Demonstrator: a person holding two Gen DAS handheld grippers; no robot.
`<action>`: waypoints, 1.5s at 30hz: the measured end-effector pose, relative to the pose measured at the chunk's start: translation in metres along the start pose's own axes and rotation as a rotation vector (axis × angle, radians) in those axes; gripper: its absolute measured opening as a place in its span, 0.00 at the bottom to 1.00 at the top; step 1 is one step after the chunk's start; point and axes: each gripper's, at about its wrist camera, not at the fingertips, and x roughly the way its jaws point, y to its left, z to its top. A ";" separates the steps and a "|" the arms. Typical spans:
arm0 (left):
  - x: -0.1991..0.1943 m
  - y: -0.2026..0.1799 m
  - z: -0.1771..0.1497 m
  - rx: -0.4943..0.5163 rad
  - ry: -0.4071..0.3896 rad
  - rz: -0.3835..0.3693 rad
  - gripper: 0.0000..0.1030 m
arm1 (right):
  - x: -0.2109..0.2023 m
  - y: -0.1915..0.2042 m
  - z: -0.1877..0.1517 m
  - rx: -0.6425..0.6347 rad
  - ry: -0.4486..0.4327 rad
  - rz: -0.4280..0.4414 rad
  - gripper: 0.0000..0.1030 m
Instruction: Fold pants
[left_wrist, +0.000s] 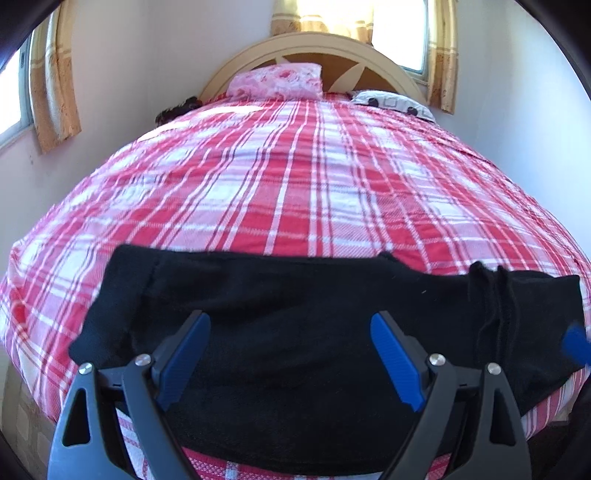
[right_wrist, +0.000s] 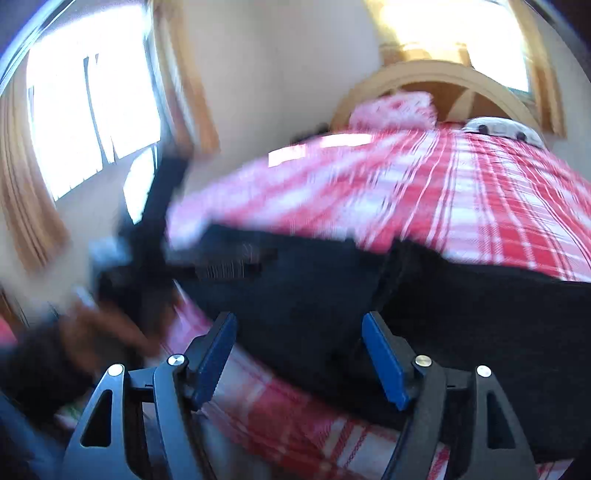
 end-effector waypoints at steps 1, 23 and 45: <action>-0.004 -0.005 0.003 0.016 -0.013 -0.014 0.89 | -0.014 -0.013 0.007 0.049 -0.046 0.006 0.70; 0.020 -0.119 -0.027 0.161 0.118 -0.269 0.87 | -0.067 -0.219 -0.006 0.489 -0.055 -0.468 0.05; 0.012 -0.010 -0.018 0.042 0.080 0.021 0.88 | 0.057 -0.035 -0.025 0.101 0.137 -0.042 0.05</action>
